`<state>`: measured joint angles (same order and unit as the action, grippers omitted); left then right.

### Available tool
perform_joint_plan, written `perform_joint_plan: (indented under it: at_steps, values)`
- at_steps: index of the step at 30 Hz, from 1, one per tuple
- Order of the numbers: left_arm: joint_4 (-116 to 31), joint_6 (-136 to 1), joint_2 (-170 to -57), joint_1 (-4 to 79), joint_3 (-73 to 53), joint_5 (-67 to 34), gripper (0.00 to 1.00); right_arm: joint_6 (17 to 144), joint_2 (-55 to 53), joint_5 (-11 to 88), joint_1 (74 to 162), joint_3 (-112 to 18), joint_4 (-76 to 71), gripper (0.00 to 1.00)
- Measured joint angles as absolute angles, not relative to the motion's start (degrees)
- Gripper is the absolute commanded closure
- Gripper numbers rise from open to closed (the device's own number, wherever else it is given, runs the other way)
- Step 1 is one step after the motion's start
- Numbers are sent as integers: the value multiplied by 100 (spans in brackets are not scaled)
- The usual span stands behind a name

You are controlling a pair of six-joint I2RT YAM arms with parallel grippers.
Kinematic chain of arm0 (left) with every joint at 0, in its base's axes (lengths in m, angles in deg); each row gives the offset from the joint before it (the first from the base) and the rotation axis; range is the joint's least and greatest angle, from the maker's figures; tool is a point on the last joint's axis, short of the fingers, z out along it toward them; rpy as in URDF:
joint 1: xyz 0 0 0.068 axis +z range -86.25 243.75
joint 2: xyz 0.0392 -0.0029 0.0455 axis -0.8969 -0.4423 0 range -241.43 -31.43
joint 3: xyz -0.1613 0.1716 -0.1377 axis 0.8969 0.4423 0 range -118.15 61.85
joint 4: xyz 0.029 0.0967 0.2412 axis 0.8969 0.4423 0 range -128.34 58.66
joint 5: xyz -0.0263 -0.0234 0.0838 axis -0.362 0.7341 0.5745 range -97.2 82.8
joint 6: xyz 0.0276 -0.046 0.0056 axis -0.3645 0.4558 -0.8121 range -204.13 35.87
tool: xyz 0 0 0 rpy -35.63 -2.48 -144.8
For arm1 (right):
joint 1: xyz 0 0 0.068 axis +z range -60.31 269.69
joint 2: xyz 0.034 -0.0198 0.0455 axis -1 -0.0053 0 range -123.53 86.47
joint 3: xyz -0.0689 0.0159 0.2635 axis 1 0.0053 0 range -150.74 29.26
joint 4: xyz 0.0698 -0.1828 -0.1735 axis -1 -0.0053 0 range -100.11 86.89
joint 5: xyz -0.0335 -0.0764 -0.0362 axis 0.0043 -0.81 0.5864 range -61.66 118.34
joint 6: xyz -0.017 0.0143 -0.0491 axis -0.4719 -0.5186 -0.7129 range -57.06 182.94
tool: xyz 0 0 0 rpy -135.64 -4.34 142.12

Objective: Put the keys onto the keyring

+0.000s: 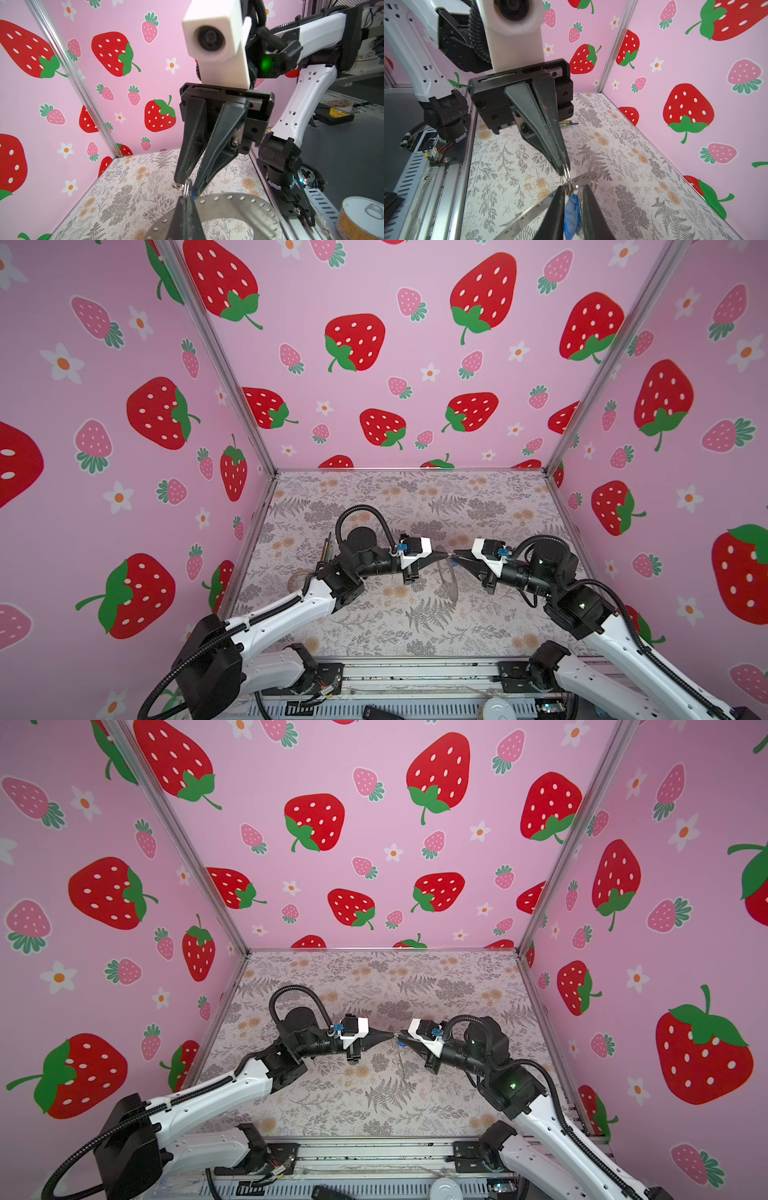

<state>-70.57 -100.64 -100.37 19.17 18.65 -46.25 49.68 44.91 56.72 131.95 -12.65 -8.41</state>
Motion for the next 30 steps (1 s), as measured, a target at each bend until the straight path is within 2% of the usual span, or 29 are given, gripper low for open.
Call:
perform_joint_plan:
  at_steps: [9, 14, 16, 18, 21, 30]
  values:
    - [-7055, -10070, -10042, 1926, 1865, -4620, 100, 4981, 4473, 5701, 13195, -1265, -793, 97]
    - [-7039, -10099, -10046, 1946, 1865, -4620, 100, 4981, 4471, 5709, 13195, -1251, -790, 100]
    - [-7020, -10132, -10046, 1946, 1865, -4616, 96, 4979, 4471, 5698, 13195, -1251, -804, 100]
    - [-6939, -10206, -10046, 1944, 1860, -4592, 82, 4968, 4467, 5672, 13198, -1251, -856, 100]
    - [-6583, -10418, -10035, 1944, 1788, -4511, 72, 4942, 4458, 5572, 13198, -1251, -967, 100]
    - [-4618, -11657, -9463, 1907, 1227, -3726, 68, 4804, 4043, 5403, 13198, -1568, -1765, 100]
